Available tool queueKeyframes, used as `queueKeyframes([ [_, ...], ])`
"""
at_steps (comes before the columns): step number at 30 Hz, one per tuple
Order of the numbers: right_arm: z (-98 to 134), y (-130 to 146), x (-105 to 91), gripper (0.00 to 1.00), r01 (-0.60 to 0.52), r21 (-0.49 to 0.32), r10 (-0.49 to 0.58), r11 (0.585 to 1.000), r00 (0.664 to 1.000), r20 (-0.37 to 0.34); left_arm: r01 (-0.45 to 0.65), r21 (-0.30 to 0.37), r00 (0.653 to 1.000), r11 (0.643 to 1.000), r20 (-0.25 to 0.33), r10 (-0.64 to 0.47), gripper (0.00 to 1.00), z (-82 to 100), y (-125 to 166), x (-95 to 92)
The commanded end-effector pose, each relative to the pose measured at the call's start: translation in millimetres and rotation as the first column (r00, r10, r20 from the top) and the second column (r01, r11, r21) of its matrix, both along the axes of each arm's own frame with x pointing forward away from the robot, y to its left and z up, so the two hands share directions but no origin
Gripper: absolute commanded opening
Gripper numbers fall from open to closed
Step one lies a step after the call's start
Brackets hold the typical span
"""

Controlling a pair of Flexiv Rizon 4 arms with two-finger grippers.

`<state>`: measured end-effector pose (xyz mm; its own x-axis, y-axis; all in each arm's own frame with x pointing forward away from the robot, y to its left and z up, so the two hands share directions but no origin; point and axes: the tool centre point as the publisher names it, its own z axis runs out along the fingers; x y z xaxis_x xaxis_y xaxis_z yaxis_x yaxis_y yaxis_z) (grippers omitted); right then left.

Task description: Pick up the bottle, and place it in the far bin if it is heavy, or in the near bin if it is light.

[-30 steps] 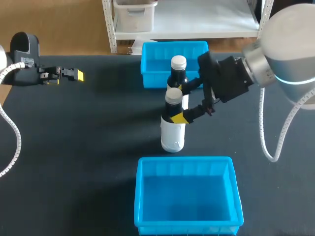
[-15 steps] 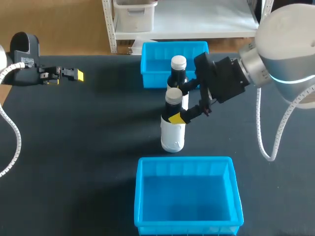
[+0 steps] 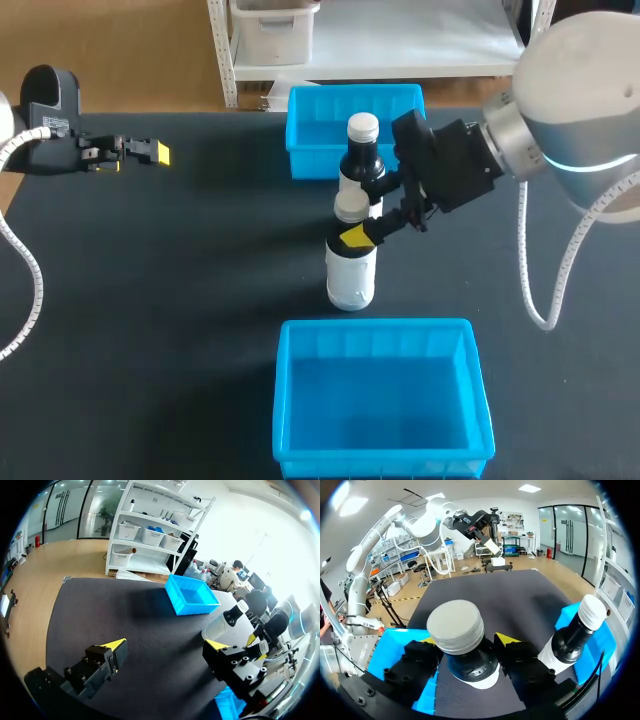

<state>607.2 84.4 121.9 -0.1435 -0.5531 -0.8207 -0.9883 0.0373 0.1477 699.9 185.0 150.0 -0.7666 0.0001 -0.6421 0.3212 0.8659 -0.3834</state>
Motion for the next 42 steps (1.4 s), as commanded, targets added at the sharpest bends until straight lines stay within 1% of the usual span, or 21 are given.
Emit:
queueKeyframes([
  [1, -2, 0, 2.2, 0.46, -0.002, 0.006, 0.002, 1.0, 1.0, 0.0, 0.0, 0.0, 1.0, 1.0, 0.0, 0.0, 1.0, 0.0, 0, 0.0],
  [4, -1, 0, 2.7, 0.3, 0.0, 0.008, 0.0, 1.0, 1.0, 0.002, 0.0, 0.0, 1.0, 1.0, 0.0, 0.0, 1.0, 0.0, 0, 0.0],
  [6, -1, -1, 3.1, 0.0, 0.001, 0.009, -0.001, 1.0, 1.0, 0.004, 0.0, 0.0, 1.0, 1.0, 0.0, 0.0, 1.0, 0.0, 0, 0.0],
  [11, 5, -7, 4.4, 0.0, 0.009, 0.012, -0.009, 1.0, 1.0, 0.018, 0.0, 0.0, 1.0, 1.0, 0.0, 0.0, 1.0, 0.0, 0, 0.0],
  [15, 9, -16, 8.3, 0.0, 0.029, 0.002, -0.029, 1.0, 0.999, 0.032, 0.0, 0.0, 1.0, 1.0, 0.0, 0.0, 1.0, 0.0, 0, 0.0],
  [22, 20, -49, 21.8, 0.0, 0.108, -0.021, -0.106, 0.994, 0.992, 0.065, 0.0, 0.0, 1.0, 1.0, 0.0, 0.0, 1.0, 0.0, 0, 0.0],
  [33, 45, -120, 42.4, 0.0, 0.255, -0.062, -0.246, 0.965, 0.962, 0.121, 0.0, 0.0, 1.0, 1.0, 0.0, 0.0, 1.0, 0.0, 0, 0.0],
  [38, 57, -142, 43.7, 0.0, 0.299, -0.062, -0.288, 0.952, 0.948, 0.136, 0.0, 0.0, 1.0, 1.0, 0.0, 0.0, 1.0, 0.0, 0, 0.0],
  [42, 69, -156, 37.1, 0.0, 0.316, -0.062, -0.305, 0.947, 0.941, 0.145, 0.0, 0.0, 1.0, 1.0, 0.0, 0.0, 1.0, 0.0, 0, 0.0],
])
